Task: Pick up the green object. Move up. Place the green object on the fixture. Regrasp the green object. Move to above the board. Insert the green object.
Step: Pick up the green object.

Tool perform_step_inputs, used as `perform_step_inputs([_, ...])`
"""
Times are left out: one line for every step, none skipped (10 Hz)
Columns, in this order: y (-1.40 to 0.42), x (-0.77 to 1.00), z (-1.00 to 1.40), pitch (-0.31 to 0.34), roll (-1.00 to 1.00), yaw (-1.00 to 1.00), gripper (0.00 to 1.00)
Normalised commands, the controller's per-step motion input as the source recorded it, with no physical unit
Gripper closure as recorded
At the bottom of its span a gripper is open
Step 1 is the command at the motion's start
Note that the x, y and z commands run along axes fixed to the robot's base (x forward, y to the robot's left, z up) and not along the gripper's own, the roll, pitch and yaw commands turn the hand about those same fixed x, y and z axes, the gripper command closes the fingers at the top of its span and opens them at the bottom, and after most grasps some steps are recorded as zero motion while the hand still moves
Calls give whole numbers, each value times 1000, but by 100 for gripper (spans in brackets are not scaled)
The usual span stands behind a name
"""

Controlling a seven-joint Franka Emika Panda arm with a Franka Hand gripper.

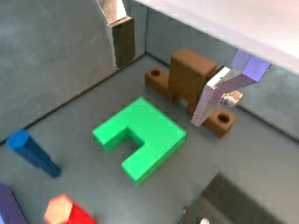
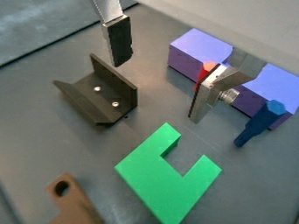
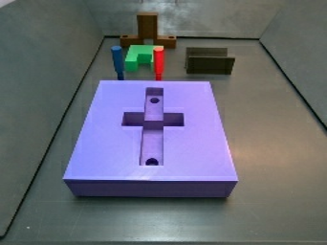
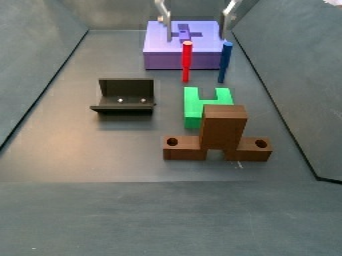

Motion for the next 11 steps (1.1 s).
perform_step_inputs([-203,6,-546,-187,-220,0,0])
perform_step_inputs([-100,0,-557,-194,-211,0,0])
perform_step_inputs([-86,0,-611,-199,-161,0,0])
perform_step_inputs([-111,-74,-551,-241,-73,151,0])
perform_step_inputs([-334,0,-509,-44,196,31,0])
perform_step_inputs([-223,37,-594,-46,167,0,0])
perform_step_inputs([-260,177,-603,0,117,-86,0])
perform_step_inputs([-180,166,-526,0,94,-100,0])
perform_step_inputs([0,63,-411,0,81,-97,0])
perform_step_inputs([0,0,-377,0,63,-74,0])
perform_step_inputs([6,-11,-266,0,50,0,0])
